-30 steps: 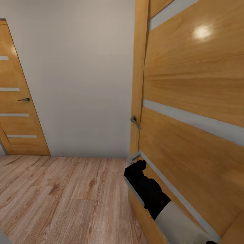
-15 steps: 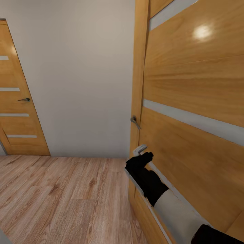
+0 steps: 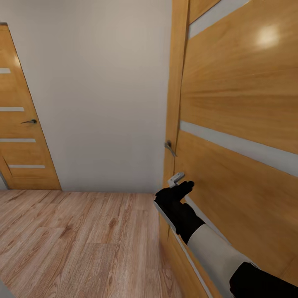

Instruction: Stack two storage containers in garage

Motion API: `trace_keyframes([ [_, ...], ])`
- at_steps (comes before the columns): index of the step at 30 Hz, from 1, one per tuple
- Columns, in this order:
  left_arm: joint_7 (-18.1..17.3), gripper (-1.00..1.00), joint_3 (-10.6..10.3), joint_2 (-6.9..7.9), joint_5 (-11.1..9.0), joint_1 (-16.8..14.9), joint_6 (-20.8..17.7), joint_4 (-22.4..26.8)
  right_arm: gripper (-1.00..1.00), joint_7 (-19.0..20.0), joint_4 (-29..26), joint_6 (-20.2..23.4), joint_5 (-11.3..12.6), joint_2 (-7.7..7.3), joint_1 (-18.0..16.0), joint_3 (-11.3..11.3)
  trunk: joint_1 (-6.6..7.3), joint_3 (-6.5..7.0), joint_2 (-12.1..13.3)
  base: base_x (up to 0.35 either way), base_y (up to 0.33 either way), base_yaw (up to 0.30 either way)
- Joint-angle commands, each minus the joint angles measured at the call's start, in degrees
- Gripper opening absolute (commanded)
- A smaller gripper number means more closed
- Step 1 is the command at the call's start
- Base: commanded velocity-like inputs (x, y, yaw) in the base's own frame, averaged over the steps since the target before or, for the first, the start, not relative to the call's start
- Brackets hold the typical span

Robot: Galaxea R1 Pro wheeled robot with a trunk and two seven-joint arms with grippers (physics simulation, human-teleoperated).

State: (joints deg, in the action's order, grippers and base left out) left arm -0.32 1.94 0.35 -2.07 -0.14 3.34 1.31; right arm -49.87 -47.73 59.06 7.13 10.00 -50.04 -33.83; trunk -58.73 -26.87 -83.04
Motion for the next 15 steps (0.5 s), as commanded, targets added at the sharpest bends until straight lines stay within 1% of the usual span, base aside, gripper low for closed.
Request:
trace_keyframes([
  [1,0.0,1.0,0.2,0.0,-0.2,0.0,0.1,0.0,1.0,-1.4,0.2,0.9,-0.7,0.0,-0.5,-0.1,0.0,-0.06,0.0,0.0,0.0,0.0],
  [3,0.0,1.0,0.2,0.0,-0.2,0.0,0.1,0.0,1.0,-2.1,1.6,0.9,-0.5,0.0,-1.6,0.2,0.0,-0.06,0.0,0.0,0.0,0.0],
  [7,0.0,1.0,0.2,0.0,-0.2,0.0,0.1,0.0,1.0,-2.5,4.8,0.9,-0.5,0.0,-2.8,0.5,0.0,-0.06,0.0,0.0,0.0,0.0],
  [15,0.0,1.0,0.2,0.0,-0.2,0.0,0.1,0.0,1.0,-2.6,5.9,0.9,-0.4,0.0,-3.2,0.7,0.0,-0.06,0.0,0.0,0.0,0.0],
])
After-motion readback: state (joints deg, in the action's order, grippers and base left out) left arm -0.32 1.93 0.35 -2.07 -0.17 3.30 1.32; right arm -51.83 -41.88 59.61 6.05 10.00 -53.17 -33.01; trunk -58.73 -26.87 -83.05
